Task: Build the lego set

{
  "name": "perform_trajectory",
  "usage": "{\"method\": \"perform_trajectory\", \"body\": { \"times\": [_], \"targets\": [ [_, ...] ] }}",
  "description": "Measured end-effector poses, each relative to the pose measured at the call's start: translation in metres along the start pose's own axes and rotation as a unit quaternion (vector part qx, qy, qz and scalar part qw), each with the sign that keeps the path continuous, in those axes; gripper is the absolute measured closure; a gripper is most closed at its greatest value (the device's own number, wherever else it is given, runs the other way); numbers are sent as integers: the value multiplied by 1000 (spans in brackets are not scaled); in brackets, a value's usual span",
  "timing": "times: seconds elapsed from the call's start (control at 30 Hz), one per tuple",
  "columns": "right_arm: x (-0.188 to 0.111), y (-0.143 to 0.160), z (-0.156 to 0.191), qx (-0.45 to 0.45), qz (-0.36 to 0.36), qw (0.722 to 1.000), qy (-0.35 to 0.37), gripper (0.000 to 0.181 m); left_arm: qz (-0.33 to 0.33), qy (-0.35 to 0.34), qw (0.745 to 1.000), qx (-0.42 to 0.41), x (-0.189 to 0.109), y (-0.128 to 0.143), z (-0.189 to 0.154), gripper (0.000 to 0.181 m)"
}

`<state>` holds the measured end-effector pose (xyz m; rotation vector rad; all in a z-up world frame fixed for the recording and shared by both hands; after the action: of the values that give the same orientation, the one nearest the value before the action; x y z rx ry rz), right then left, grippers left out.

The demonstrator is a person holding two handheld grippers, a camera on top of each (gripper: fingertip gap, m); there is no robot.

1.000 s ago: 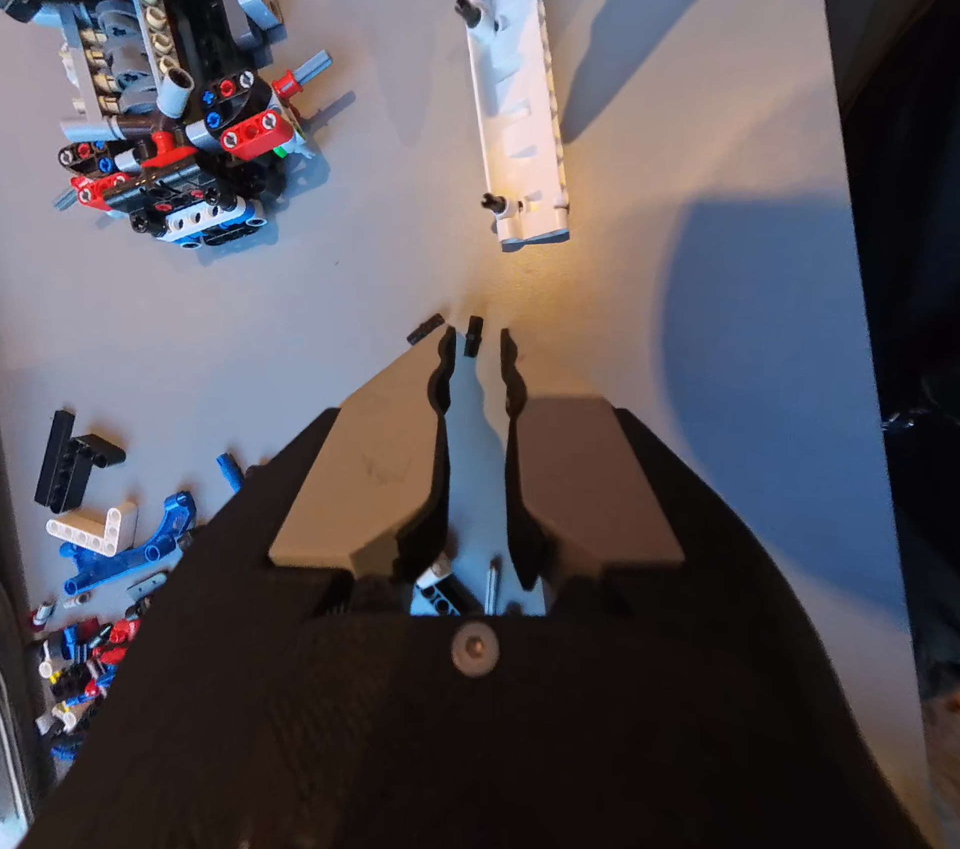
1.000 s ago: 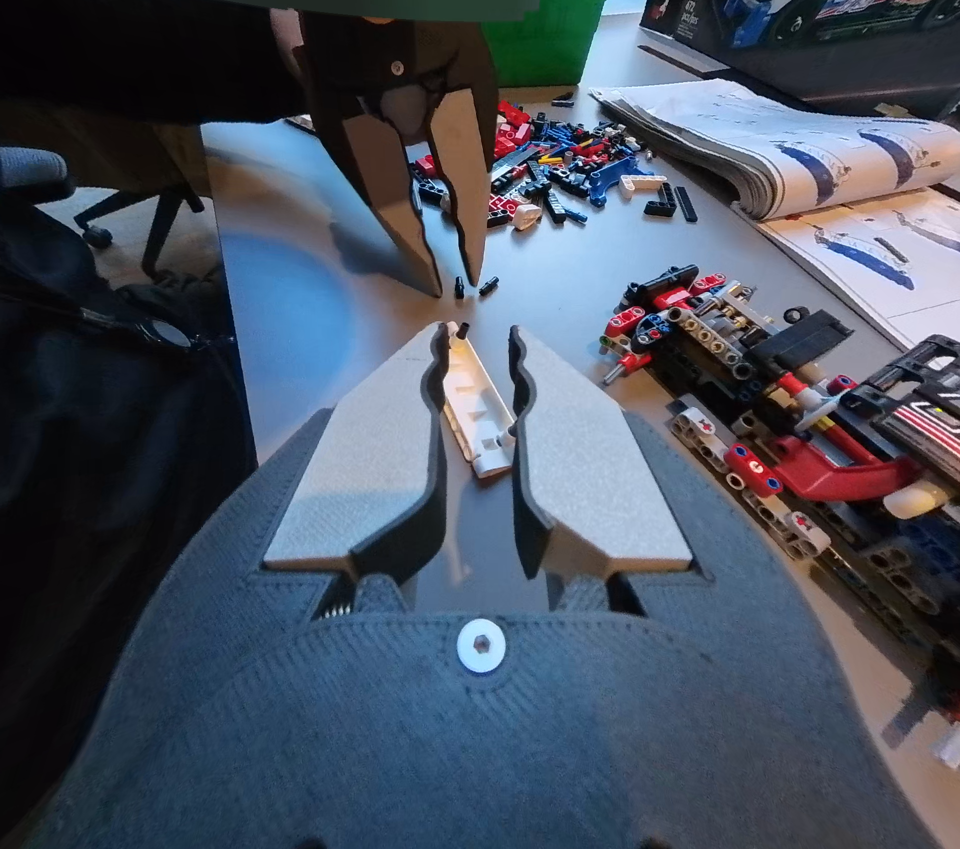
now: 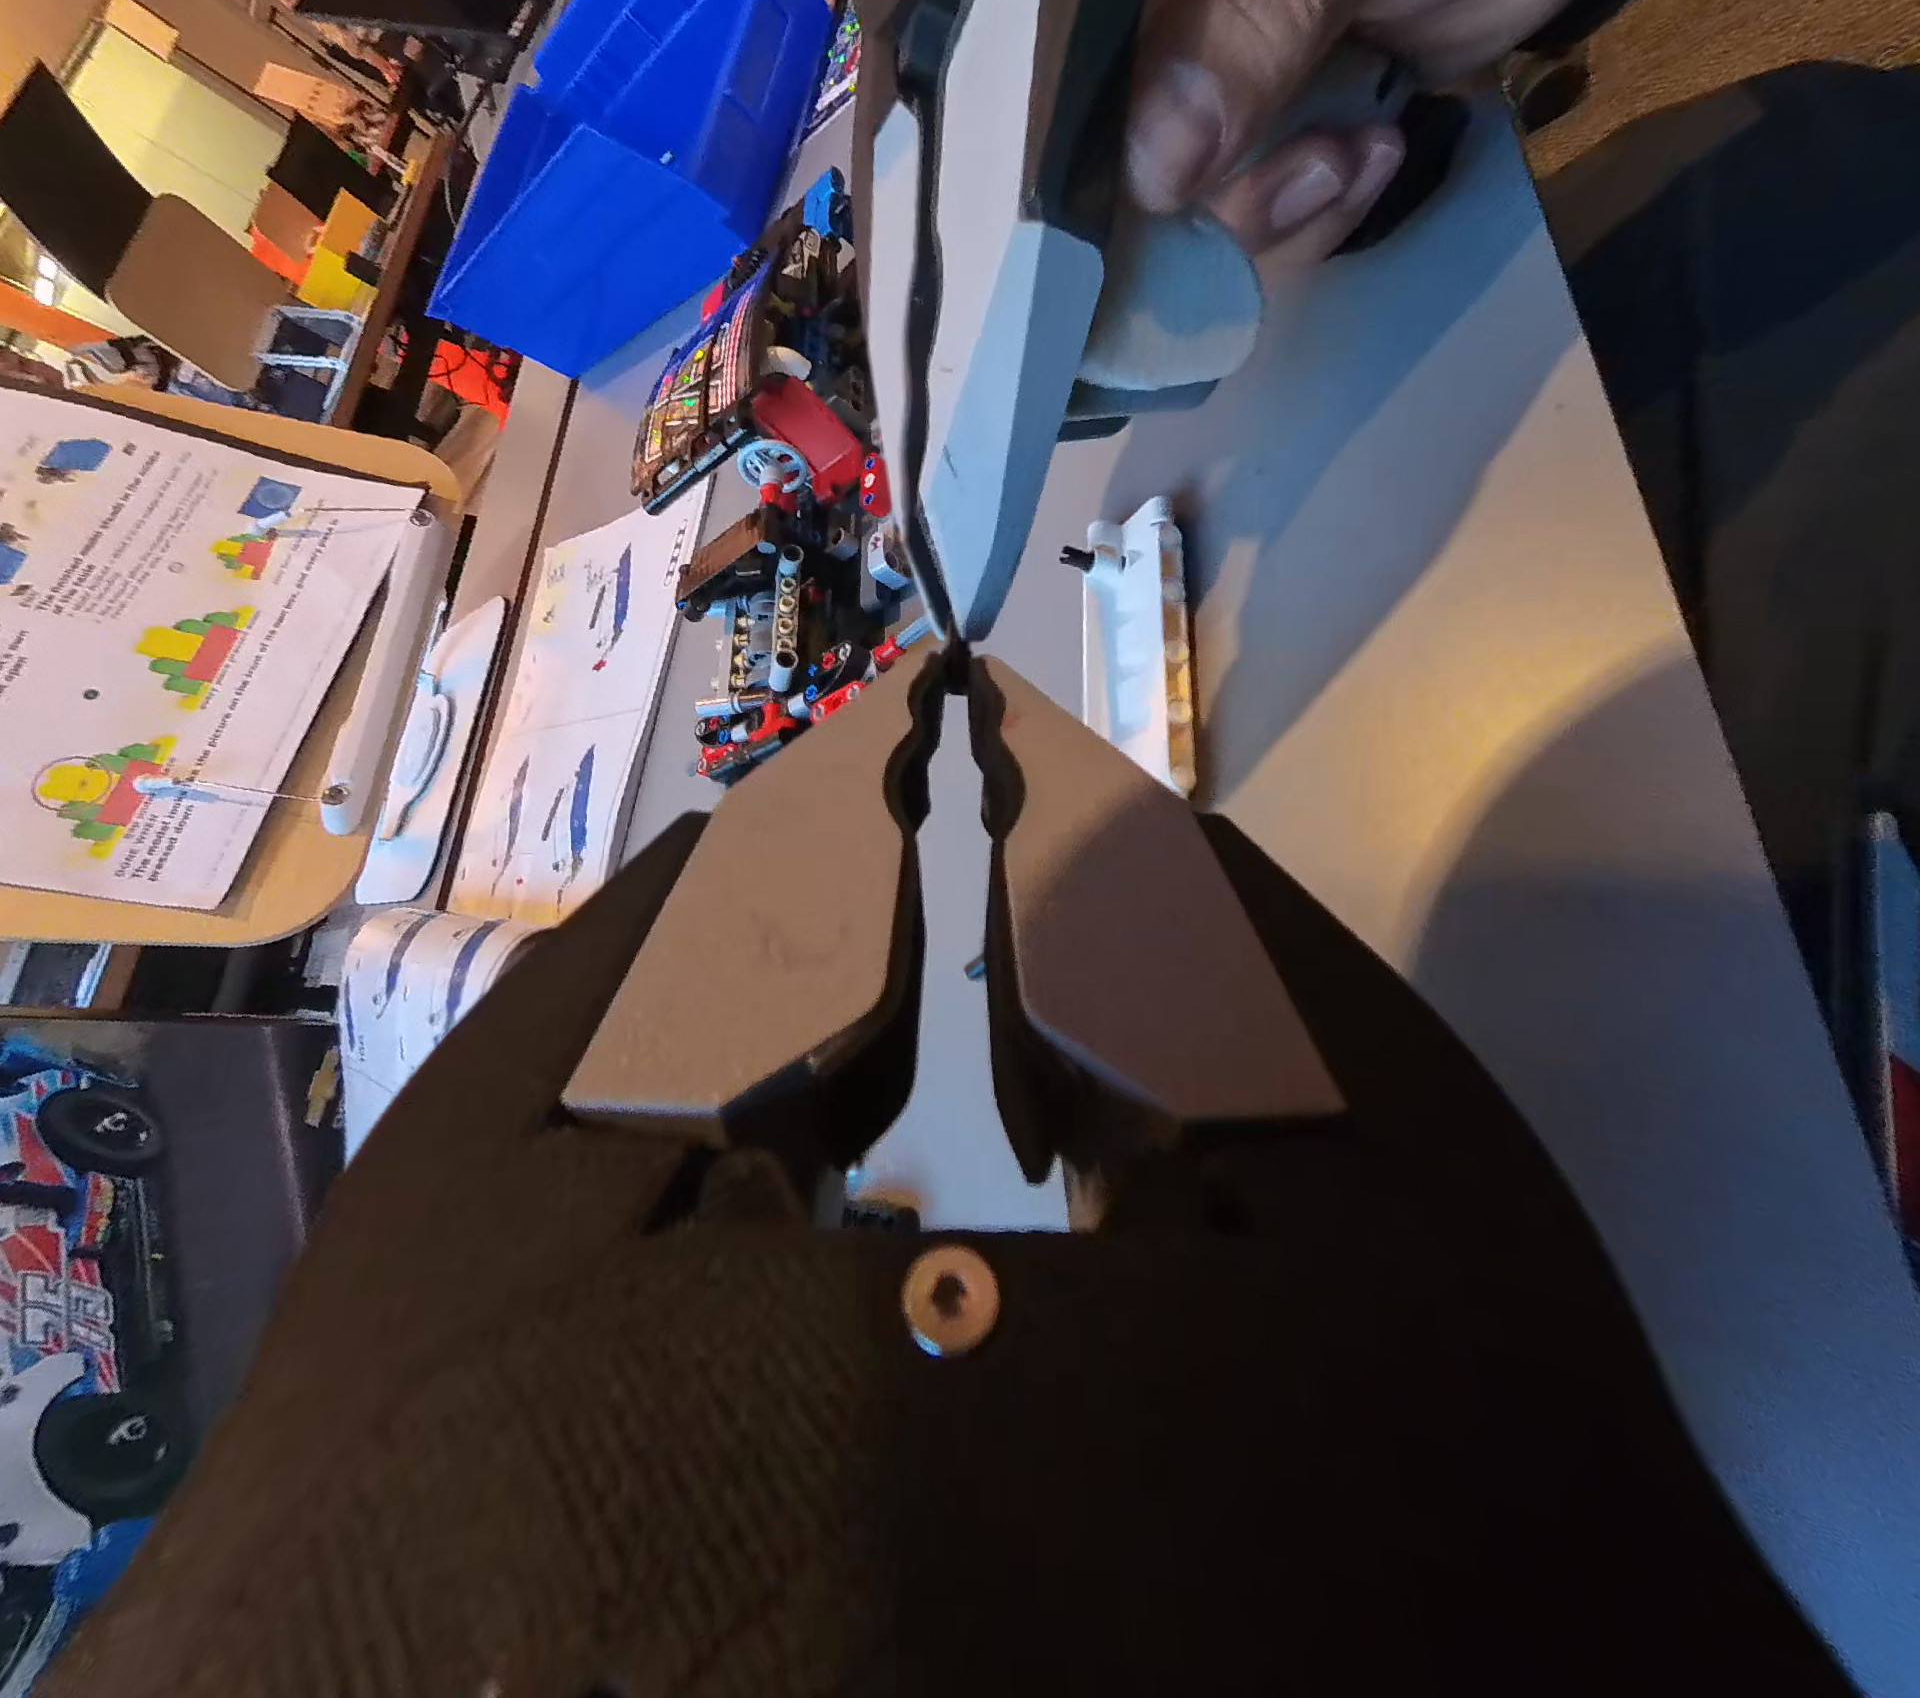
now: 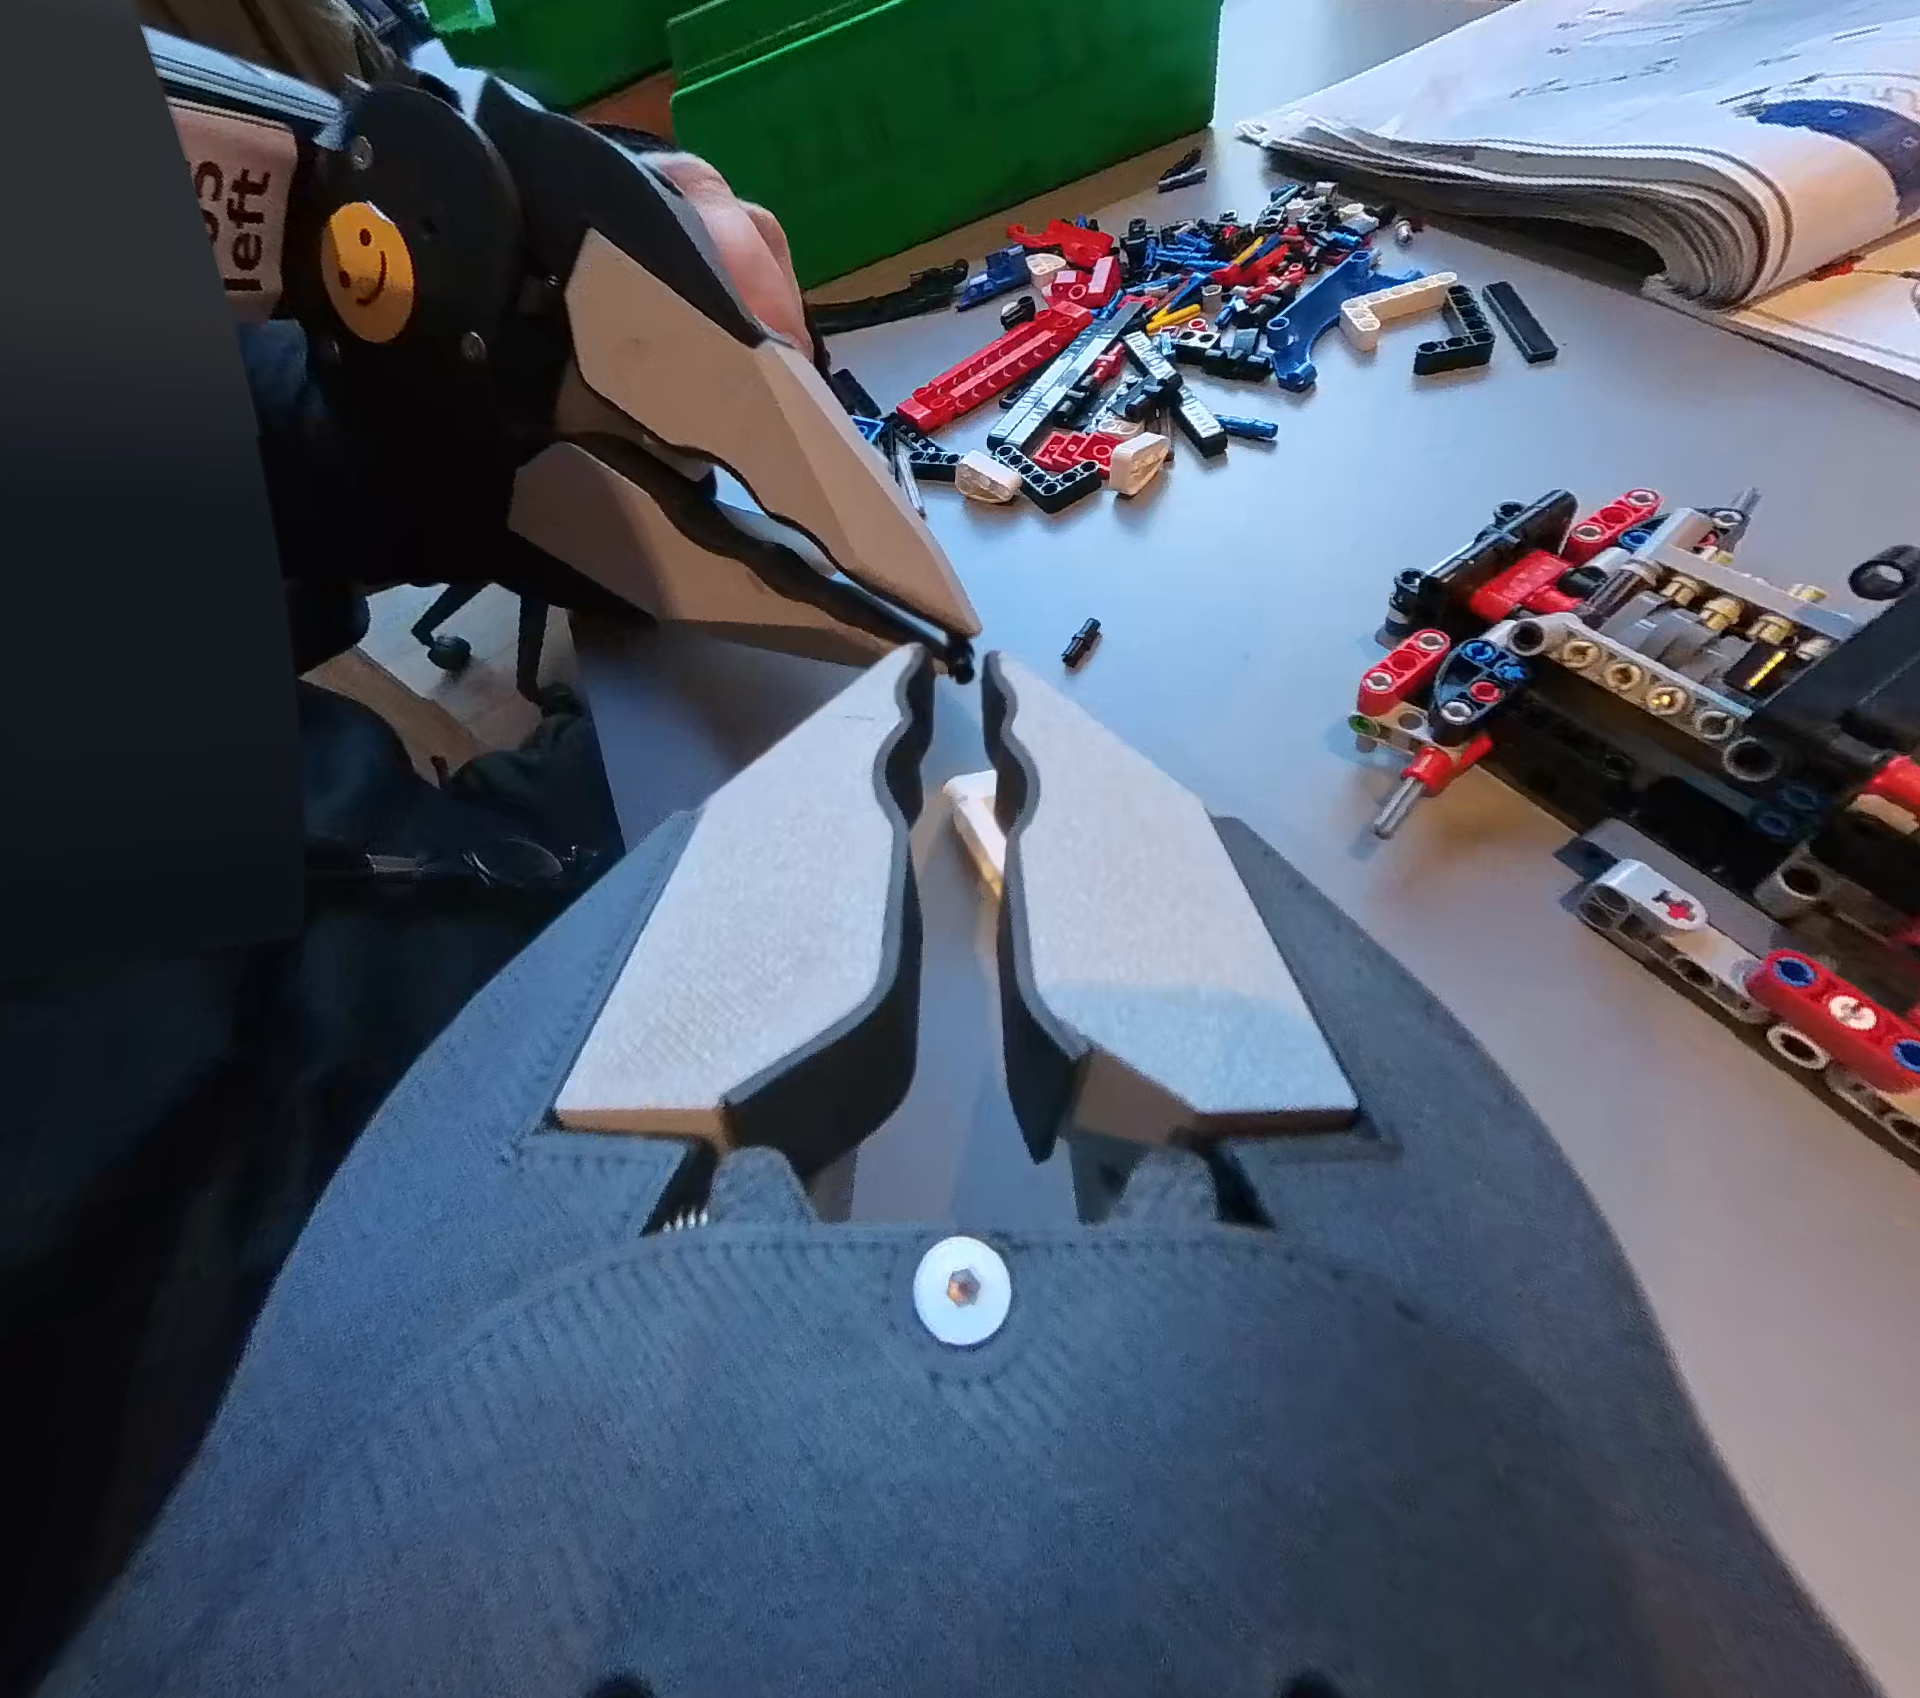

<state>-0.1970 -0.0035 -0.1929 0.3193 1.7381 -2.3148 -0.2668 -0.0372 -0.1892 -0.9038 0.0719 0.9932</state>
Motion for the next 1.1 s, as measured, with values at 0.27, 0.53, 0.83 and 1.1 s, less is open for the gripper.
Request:
{"method": "perform_trajectory", "body": {
  "times": [0.27, 0.53, 0.83, 1.1],
  "targets": [
    [-4, 0, -1, 4, -12, 1000, -9, 180, -8, -11, 1000, -3, 2, -3, 1, 180],
    [-3, 5, 2, -88, 8, 996, 12, 180, -28, 63, 991, -112, 3, 1, 1, 180],
    [-5, 9, 15, -211, 17, 977, 23, 180, -34, 169, 966, -193, 7, 8, -9, 159],
    [-6, 11, 23, -299, 16, 954, 24, 179, -50, 218, 953, -205, 3, 6, -14, 169]
  ]
}}
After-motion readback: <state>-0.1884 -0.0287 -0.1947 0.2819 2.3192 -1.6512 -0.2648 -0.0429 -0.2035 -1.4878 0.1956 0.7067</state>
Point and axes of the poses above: each gripper's, where its closed fingertips meet, x out along the fingers, y out of its underside, z = x × y across the jaws, the point moved 5 cm from there along -x, back along the fingers
